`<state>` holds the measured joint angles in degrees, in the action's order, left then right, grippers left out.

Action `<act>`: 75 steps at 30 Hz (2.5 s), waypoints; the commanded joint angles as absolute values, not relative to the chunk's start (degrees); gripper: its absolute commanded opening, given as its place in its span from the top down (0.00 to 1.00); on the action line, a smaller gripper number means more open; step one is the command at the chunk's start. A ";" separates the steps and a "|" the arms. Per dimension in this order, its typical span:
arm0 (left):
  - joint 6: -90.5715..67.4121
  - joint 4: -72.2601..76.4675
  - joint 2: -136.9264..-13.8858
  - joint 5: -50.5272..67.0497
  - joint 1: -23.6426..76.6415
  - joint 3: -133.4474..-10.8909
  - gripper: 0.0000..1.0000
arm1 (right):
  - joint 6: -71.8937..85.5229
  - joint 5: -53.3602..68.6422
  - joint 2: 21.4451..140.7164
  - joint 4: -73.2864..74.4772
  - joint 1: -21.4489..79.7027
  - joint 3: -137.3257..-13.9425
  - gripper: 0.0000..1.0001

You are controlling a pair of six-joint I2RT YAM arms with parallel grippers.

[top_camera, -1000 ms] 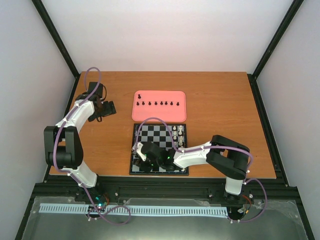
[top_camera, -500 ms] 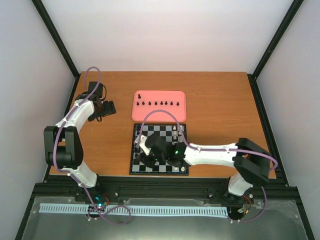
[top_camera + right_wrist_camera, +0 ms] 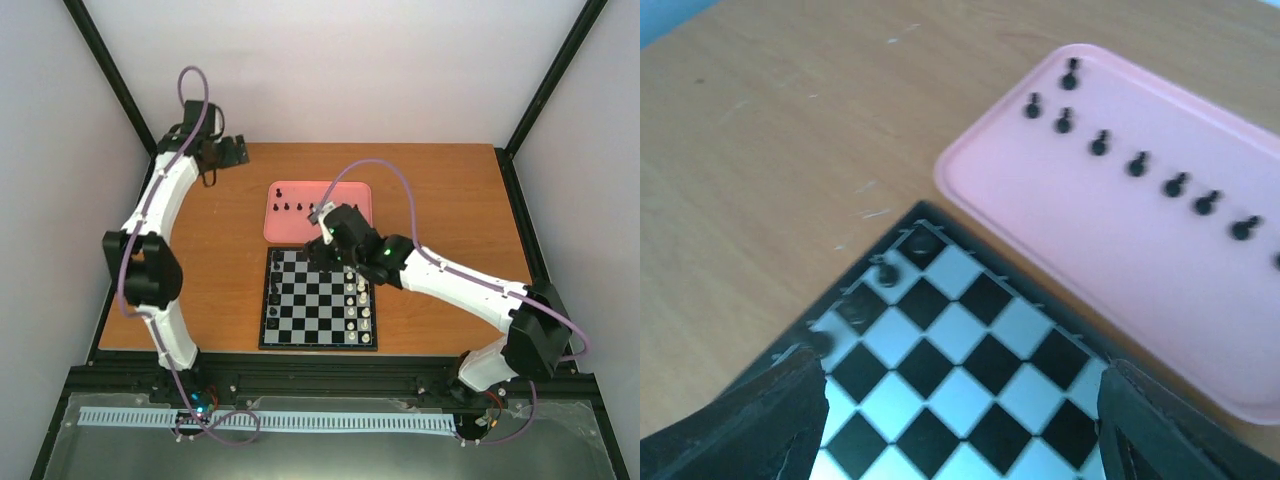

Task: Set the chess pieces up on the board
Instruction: Pick up the chess piece from the storage box.

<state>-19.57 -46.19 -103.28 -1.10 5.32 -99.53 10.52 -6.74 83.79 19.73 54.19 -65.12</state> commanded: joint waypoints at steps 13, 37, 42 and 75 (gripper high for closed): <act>-18.94 -58.58 -141.15 3.78 16.46 -140.83 0.15 | 14.59 -7.81 84.48 27.42 39.36 -68.52 0.00; -20.98 -60.27 -143.46 -1.31 17.31 -135.50 0.36 | 15.33 -5.43 85.42 29.76 36.39 -65.74 0.00; -21.12 -59.79 -144.29 -1.69 17.31 -135.72 0.42 | 15.54 -5.66 85.60 30.34 36.39 -65.90 0.00; -24.06 -54.63 -149.78 -0.80 15.30 -139.43 0.64 | 17.15 -6.79 87.77 33.53 36.39 -67.44 0.01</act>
